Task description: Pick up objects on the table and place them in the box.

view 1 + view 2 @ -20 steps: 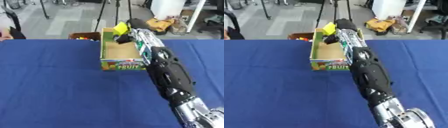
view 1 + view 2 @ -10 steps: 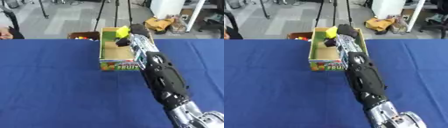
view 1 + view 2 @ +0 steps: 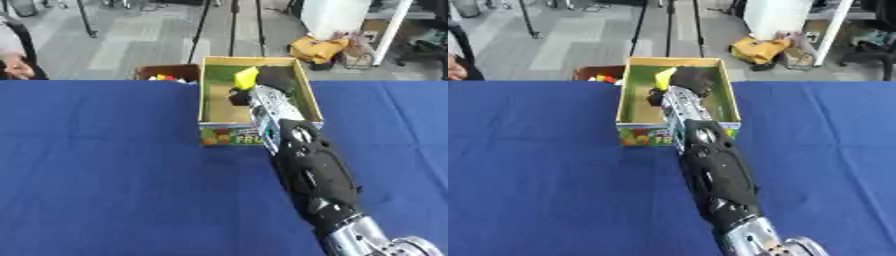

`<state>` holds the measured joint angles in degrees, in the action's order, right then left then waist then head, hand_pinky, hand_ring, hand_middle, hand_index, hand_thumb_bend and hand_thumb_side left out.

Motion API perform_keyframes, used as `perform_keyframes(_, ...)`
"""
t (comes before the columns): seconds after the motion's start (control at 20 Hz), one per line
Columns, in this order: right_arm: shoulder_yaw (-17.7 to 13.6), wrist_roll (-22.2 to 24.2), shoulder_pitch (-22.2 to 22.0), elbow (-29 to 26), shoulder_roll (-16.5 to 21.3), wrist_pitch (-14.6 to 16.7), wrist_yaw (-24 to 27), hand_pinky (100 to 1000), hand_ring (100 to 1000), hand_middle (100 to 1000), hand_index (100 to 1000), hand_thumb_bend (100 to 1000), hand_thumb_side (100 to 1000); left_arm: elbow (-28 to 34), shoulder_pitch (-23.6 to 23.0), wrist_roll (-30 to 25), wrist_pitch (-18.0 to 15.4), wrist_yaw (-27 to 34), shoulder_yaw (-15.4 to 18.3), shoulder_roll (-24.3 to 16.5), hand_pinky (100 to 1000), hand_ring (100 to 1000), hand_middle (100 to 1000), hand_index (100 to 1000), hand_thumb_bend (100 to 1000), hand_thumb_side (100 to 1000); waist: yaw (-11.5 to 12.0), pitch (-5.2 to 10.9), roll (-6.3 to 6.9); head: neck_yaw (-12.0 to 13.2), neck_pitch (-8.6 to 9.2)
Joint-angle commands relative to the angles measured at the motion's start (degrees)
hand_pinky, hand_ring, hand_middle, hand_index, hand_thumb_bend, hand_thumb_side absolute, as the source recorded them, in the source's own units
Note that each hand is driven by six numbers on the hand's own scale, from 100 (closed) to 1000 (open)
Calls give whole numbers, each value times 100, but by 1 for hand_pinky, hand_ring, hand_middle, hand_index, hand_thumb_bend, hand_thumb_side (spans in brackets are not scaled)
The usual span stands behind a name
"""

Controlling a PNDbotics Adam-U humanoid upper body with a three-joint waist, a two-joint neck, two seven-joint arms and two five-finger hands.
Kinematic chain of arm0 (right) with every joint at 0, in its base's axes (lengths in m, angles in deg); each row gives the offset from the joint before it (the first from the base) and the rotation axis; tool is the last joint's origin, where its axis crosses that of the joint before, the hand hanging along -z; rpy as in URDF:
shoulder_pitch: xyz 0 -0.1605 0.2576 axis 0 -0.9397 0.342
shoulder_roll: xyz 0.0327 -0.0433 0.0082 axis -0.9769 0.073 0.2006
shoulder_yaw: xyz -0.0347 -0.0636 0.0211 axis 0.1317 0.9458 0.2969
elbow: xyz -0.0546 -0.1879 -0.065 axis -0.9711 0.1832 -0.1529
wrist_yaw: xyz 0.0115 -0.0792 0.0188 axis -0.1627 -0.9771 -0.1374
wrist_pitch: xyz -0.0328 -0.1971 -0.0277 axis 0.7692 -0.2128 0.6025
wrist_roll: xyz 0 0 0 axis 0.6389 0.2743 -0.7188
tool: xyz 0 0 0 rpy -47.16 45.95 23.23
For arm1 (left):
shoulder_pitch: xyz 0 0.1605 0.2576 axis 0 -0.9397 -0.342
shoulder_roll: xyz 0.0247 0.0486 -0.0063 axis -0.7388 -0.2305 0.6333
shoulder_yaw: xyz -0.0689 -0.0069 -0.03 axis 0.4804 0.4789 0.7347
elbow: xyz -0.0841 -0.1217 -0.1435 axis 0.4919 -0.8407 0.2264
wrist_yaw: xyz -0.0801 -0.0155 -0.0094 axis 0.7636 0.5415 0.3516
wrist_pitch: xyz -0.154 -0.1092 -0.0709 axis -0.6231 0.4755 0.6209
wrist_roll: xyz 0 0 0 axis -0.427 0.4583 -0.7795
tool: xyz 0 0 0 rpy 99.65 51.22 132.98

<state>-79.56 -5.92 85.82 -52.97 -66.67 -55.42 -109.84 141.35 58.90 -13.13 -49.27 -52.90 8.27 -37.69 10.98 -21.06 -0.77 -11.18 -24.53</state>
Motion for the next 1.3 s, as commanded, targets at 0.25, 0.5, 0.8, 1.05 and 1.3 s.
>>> perform_keyframes(0.25,-16,-240,101,-13,43,-227,21,837,755,432,570,100,568,105,83,-29,-28,10,8,-63,594,714,859,979,100,1000,63,49,24,-62,139)
perform_keyframes(0.5,-6,-144,112,27,44,-240,41,848,794,561,650,100,616,105,94,-33,-40,7,4,-63,594,714,859,979,100,1000,82,24,23,-69,156)
perform_keyframes(0.8,8,59,134,24,24,-208,7,870,868,734,772,157,720,105,97,-34,-41,15,3,-63,594,714,859,979,100,1000,92,24,15,-76,168)
perform_keyframes(1.05,108,262,156,54,377,42,176,905,932,820,842,381,828,105,92,-26,-36,23,9,-79,593,714,859,979,100,1000,83,42,-6,-69,183)
perform_keyframes(1.3,234,271,165,126,675,239,454,927,952,843,867,456,854,105,87,-11,-31,29,9,-88,593,714,859,977,100,1000,74,53,-15,-84,192)
